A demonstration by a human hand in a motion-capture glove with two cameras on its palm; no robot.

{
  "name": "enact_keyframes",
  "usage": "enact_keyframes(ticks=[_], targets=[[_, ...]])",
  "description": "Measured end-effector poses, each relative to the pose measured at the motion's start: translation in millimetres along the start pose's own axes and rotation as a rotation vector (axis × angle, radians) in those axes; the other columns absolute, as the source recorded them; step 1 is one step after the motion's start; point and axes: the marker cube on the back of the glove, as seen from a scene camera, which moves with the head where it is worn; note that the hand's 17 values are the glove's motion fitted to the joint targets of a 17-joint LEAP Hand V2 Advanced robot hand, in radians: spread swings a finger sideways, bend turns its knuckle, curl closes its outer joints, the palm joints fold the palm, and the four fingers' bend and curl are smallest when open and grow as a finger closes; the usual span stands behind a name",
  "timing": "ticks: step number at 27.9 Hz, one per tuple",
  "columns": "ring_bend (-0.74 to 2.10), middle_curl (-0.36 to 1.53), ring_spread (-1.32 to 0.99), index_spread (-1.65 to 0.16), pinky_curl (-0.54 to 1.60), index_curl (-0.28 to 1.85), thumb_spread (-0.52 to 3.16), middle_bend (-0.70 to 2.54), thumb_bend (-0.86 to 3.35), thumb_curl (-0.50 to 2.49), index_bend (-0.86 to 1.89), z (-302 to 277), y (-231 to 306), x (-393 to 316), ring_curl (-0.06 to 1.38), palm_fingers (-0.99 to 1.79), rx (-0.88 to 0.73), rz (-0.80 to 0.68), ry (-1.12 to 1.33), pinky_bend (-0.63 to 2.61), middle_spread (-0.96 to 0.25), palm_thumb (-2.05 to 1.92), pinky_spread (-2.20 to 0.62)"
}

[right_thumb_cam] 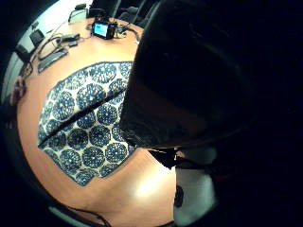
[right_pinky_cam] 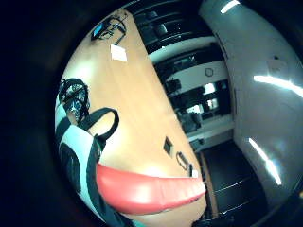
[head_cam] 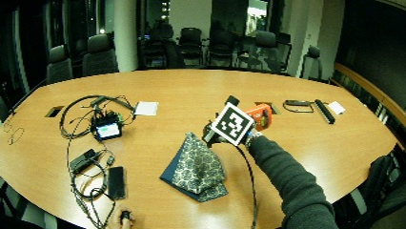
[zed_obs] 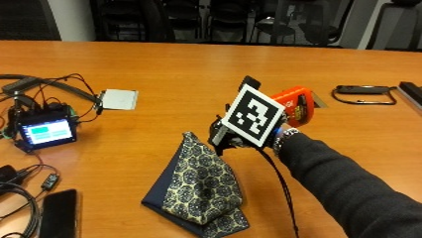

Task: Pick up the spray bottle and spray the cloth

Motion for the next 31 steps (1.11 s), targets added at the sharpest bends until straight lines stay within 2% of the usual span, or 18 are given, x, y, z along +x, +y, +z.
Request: enact_keyframes(ticks=[8,19,23,31], targets=[[0.72,0.53,-0.22,-0.30,0.43,0.57,0.50,0.57,-0.03,0.76,0.22,6.4,5.6,-20.8,0.47,1.38,0.009,-0.066,-0.018,0.54,-0.23,0.88,-0.34],[0.71,0.53,-0.22,-0.30,0.43,0.58,0.50,0.57,-0.03,0.77,0.21,6.4,44.4,-13.1,0.47,1.39,-0.110,-0.044,0.024,0.54,-0.22,0.88,-0.34],[0.71,0.53,-0.22,-0.30,0.43,0.58,0.50,0.57,-0.03,0.77,0.21,-6.7,36.0,1.2,0.47,1.38,-0.056,0.033,0.003,0.54,-0.23,0.88,-0.33],[0.71,0.53,-0.22,-0.30,0.43,0.58,0.50,0.57,-0.03,0.78,0.21,-42.6,15.1,37.7,0.47,1.38,0.077,0.278,-0.124,0.54,-0.23,0.88,-0.34]])
